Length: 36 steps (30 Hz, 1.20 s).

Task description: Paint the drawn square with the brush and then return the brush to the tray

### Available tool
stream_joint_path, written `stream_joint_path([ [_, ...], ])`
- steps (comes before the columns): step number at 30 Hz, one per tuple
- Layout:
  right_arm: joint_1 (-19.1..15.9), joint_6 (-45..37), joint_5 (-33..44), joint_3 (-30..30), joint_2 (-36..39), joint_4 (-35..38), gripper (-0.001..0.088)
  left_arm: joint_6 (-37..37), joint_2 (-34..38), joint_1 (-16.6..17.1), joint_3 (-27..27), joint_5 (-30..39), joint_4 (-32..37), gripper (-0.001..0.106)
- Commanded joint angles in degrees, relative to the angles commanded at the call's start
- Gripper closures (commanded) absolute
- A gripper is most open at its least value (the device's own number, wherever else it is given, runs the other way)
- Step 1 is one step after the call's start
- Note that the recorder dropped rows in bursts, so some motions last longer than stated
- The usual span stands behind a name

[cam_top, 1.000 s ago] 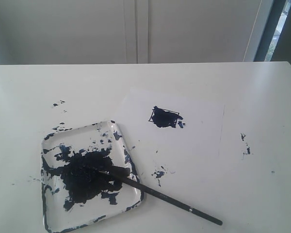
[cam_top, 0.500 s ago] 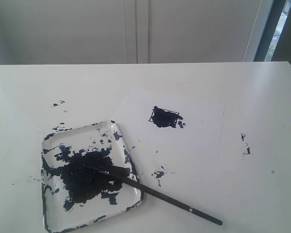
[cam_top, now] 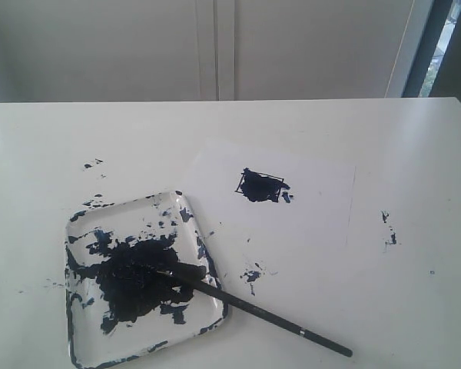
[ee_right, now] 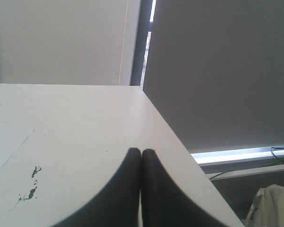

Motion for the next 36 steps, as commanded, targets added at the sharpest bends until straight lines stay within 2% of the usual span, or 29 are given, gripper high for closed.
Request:
stream_joint_path([
  [1, 0.0, 0.0, 0.0, 0.0, 0.0, 0.0, 0.0868, 5.8, 0.0, 0.0, 0.0, 0.3, -4.6, 0.044],
  [2, 0.0, 0.0, 0.0, 0.0, 0.0, 0.0, 0.0868, 17.2, 0.0, 0.0, 0.0, 1.2, -16.0, 0.044],
  [3, 0.0, 0.0, 0.0, 0.0, 0.0, 0.0, 0.0868, 21.7, 0.0, 0.0, 0.0, 1.5, -20.3, 0.044],
  [4, 0.0, 0.0, 0.0, 0.0, 0.0, 0.0, 0.0868, 31.6, 0.0, 0.0, 0.0, 1.4, -28.6, 0.044],
  [6, 0.0, 0.0, 0.0, 0.0, 0.0, 0.0, 0.0868, 38.4, 0.0, 0.0, 0.0, 1.9, -33.6, 0.044],
  [11, 0.0, 0.0, 0.0, 0.0, 0.0, 0.0, 0.0868, 42.4, 0.0, 0.0, 0.0, 2.4, -35.1, 0.044],
  [12, 0.0, 0.0, 0.0, 0.0, 0.0, 0.0, 0.0868, 45.5, 0.0, 0.0, 0.0, 2.6, -38.5, 0.044],
  [13, 0.0, 0.0, 0.0, 0.0, 0.0, 0.0, 0.0868, 51.7, 0.0, 0.0, 0.0, 2.8, -43.8, 0.044],
  [15, 0.0, 0.0, 0.0, 0.0, 0.0, 0.0, 0.0868, 67.8, 0.0, 0.0, 0.0, 2.9, -59.8, 0.044],
  [18, 0.0, 0.0, 0.0, 0.0, 0.0, 0.0, 0.0868, 80.1, 0.0, 0.0, 0.0, 3.0, -70.0, 0.044],
  [22, 0.0, 0.0, 0.0, 0.0, 0.0, 0.0, 0.0868, 80.9, 0.0, 0.0, 0.0, 4.5, -70.9, 0.044],
  [27, 0.0, 0.0, 0.0, 0.0, 0.0, 0.0, 0.0868, 80.9, 0.0, 0.0, 0.0, 9.9, -70.9, 0.044],
  [36, 0.0, 0.0, 0.0, 0.0, 0.0, 0.0, 0.0868, 80.6, 0.0, 0.0, 0.0, 8.5, -71.0, 0.044],
])
